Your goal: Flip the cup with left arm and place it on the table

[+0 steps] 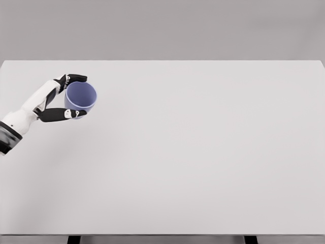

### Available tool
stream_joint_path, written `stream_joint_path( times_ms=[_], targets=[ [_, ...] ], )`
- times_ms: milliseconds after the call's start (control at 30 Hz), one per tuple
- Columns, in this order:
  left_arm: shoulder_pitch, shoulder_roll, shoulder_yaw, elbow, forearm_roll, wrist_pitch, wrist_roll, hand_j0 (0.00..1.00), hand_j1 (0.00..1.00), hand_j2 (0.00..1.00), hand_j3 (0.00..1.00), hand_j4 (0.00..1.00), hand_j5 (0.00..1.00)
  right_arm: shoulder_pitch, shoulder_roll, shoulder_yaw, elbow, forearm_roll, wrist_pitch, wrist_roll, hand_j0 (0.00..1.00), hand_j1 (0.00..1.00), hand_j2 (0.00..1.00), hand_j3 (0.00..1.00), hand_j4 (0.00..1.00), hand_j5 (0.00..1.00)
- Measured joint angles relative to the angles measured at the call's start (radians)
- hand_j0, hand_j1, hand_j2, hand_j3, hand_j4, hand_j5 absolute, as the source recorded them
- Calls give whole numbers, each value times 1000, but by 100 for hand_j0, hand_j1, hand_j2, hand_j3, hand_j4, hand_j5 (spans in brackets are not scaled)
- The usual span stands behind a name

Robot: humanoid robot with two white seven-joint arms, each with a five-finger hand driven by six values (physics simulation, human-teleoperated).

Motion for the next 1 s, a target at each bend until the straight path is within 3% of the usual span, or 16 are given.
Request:
stream_joint_path(
  times_ms=[1000],
  targets=[
    [52, -143, 11, 81, 90, -138, -5, 80, 80, 80, 80, 80, 80, 0, 0, 0, 0, 0, 0, 0, 100, 100, 100, 100, 100, 100]
  ],
)
